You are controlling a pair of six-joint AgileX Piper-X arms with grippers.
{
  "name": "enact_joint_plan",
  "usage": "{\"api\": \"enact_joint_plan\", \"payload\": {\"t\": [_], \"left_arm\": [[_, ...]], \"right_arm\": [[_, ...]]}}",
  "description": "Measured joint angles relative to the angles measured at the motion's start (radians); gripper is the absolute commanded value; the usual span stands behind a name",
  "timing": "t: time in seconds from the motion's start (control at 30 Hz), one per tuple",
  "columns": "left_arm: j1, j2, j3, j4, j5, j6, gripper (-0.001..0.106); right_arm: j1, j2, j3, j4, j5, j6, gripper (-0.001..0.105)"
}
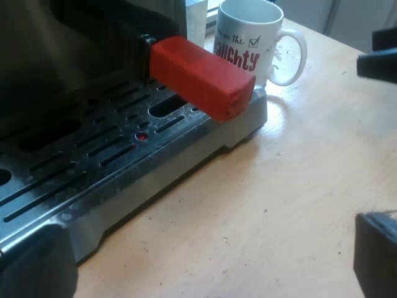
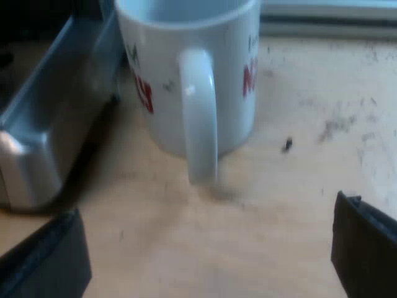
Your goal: Place mug into machine
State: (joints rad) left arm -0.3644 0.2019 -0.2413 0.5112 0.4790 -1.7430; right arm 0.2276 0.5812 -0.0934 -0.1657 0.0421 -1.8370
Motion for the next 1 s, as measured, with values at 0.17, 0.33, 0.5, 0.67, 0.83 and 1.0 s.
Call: {"api": "enact_joint_plan", "payload": {"t": [0.17,0.33,0.5,0.67,0.83,1.0], "left_arm": [[0.0,0.0,0.0,0.0,0.0,0.0,0.093],[0.0,0.0,0.0,0.0,0.0,0.0,0.093],[0.0,0.0,0.0,0.0,0.0,0.0,0.093],[0.0,0.0,0.0,0.0,0.0,0.0,0.093],[0.0,0.0,0.0,0.0,0.0,0.0,0.093],[0.0,0.0,0.0,0.0,0.0,0.0,0.093]], "right_arm": [[0.0,0.194,0.0,-0.223,0.002,0.0,0.081],[0.0,0.433,-0.009,-0.474,0.004,0.003,0.081],[0.0,0.635,-0.089,-0.545,0.004,0.003,0.081],[0.0,0.763,-0.194,-0.557,0.004,0.003,0.081],[0.0,0.842,-0.261,-0.557,0.004,0.003,0.081],[0.0,0.863,-0.271,-0.539,0.004,0.003,0.06]]}}
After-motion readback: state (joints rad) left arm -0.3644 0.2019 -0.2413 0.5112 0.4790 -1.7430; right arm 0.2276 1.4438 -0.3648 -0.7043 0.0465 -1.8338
